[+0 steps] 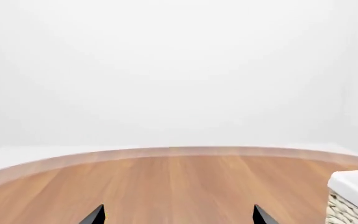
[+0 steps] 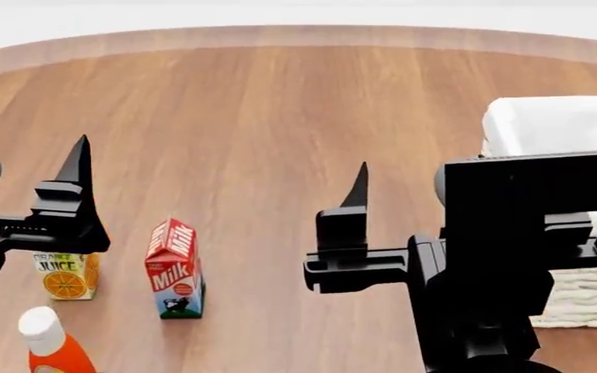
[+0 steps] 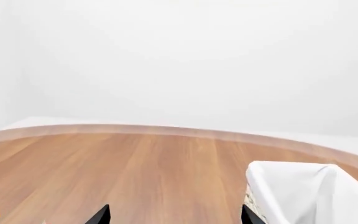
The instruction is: Pick the milk and place it in the basket.
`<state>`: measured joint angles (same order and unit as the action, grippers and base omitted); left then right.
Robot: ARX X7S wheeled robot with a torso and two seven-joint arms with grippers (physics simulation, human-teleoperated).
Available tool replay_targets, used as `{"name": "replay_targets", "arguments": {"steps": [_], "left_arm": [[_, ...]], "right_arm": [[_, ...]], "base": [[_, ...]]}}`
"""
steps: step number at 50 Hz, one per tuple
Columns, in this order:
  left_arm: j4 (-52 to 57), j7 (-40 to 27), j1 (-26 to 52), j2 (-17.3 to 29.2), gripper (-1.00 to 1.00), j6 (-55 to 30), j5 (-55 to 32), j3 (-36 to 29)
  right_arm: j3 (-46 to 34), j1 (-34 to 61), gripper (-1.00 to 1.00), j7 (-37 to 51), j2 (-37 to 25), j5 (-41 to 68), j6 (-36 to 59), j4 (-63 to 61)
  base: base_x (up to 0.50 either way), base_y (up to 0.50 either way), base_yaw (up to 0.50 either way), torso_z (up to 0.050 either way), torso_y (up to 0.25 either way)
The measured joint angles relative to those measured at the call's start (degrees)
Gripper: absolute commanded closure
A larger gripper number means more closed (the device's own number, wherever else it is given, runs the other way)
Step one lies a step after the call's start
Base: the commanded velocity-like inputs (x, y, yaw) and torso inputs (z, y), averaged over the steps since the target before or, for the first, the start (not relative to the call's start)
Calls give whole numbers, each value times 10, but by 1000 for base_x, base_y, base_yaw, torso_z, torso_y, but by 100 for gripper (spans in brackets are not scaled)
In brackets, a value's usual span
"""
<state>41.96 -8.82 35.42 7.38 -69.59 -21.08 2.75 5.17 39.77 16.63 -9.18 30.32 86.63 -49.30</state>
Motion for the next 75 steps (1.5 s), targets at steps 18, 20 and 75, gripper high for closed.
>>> {"name": "replay_targets", "arguments": {"steps": [18,20,75], "left_arm": [[1,-8,-1,5,-100,2,-9,-2],[0,-9,-1,6,-100,3,-9,-3],[-9,-28,3,22,-100,11,-30,-8]], "right_arm": [[-3,-3,-100,10,-6,21,-5,6],[-3,-4,-100,11,-7,24,-6,6],[-129,-14,-100,-151,-92,148,-27,142]], "base": [[500,0,0,0,1],[500,0,0,0,0],[245,0,0,0,1]]}}
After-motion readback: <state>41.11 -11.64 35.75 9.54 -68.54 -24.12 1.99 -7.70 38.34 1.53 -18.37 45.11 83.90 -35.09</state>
